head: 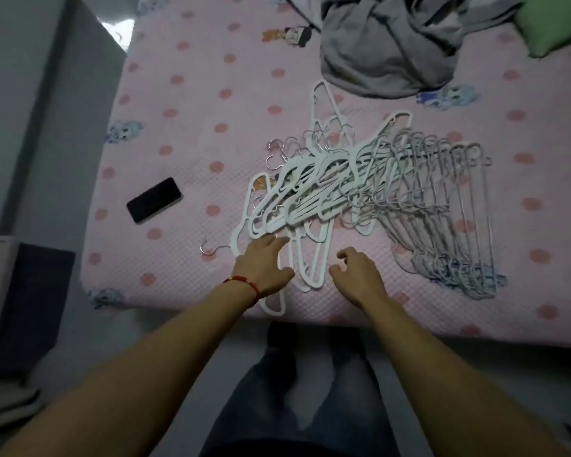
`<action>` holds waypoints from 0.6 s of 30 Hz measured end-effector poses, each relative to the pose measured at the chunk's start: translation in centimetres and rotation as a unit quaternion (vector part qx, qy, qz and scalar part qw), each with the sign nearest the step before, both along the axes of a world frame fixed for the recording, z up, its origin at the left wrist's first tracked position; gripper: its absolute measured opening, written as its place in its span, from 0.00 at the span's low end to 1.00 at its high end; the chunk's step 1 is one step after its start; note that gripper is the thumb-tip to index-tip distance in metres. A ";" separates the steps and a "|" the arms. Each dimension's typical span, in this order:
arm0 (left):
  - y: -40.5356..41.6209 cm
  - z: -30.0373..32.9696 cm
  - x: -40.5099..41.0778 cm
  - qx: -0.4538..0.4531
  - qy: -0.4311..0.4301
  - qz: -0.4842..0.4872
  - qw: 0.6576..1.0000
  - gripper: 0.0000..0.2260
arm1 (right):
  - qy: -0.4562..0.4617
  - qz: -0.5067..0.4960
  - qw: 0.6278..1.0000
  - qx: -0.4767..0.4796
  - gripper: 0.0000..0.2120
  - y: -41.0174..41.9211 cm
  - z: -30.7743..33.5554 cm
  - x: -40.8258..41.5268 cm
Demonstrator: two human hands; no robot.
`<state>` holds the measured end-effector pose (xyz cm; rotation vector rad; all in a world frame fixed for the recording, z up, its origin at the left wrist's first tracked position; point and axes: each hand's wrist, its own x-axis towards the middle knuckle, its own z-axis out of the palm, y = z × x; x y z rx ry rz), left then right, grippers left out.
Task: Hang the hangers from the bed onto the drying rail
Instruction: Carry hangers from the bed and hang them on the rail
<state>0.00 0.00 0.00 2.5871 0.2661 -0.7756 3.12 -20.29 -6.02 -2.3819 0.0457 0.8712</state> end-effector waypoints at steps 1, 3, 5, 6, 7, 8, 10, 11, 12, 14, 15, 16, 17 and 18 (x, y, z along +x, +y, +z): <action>-0.8 -0.6 0.7 -0.008 0.000 -0.004 1.000 0.34 | 0.001 -0.027 1.000 -0.001 0.20 -0.4 -0.7 0.9; -3.3 -2.0 2.7 -0.013 -0.003 -0.014 1.000 0.36 | -0.001 -0.089 0.996 -0.003 0.20 -2.3 -2.3 3.1; -6.5 -3.5 4.9 -0.029 0.002 -0.038 0.999 0.37 | -0.029 -0.142 0.989 -0.034 0.19 -5.3 -3.5 5.3; -8.5 -4.5 6.5 -0.037 -0.003 -0.059 0.998 0.37 | -0.047 -0.165 0.983 -0.059 0.19 -7.4 -4.2 6.5; -10.6 -5.3 8.0 -0.041 -0.005 -0.078 0.996 0.37 | -0.071 -0.180 0.977 -0.086 0.19 -9.8 -5.1 7.6; -12.5 -6.2 9.5 -0.045 -0.003 -0.098 0.994 0.37 | -0.088 -0.190 0.972 -0.110 0.19 -12.2 -5.8 8.6; -16.2 -7.8 11.7 -0.054 0.004 -0.122 0.991 0.36 | -0.097 -0.196 0.964 -0.149 0.21 -16.7 -7.4 10.2; -17.8 -8.5 12.6 -0.058 0.008 -0.125 0.990 0.35 | -0.093 -0.197 0.963 -0.157 0.23 -18.7 -8.3 11.0; -19.1 -9.2 13.2 -0.064 0.011 -0.124 0.990 0.34 | -0.080 -0.195 0.964 -0.159 0.27 -20.4 -9.2 11.7; -21.2 -10.5 14.3 -0.071 0.005 -0.122 0.990 0.33 | -0.030 -0.181 0.968 -0.170 0.36 -23.1 -11.1 13.1; -22.0 -11.1 14.6 -0.069 0.003 -0.123 0.990 0.33 | 0.005 -0.175 0.968 -0.178 0.42 -24.1 -12.1 13.6; -22.6 -11.5 14.9 -0.065 0.007 -0.124 0.990 0.33 | 0.037 -0.177 0.966 -0.182 0.46 -24.9 -12.9 14.0; -23.0 -11.7 15.1 -0.061 0.009 -0.125 0.990 0.32 | 0.059 -0.187 0.963 -0.182 0.49 -25.4 -13.6 14.3; -23.4 -11.7 15.3 -0.058 0.014 -0.119 0.991 0.32 | 0.070 -0.201 0.961 -0.179 0.51 -25.8 -14.2 14.5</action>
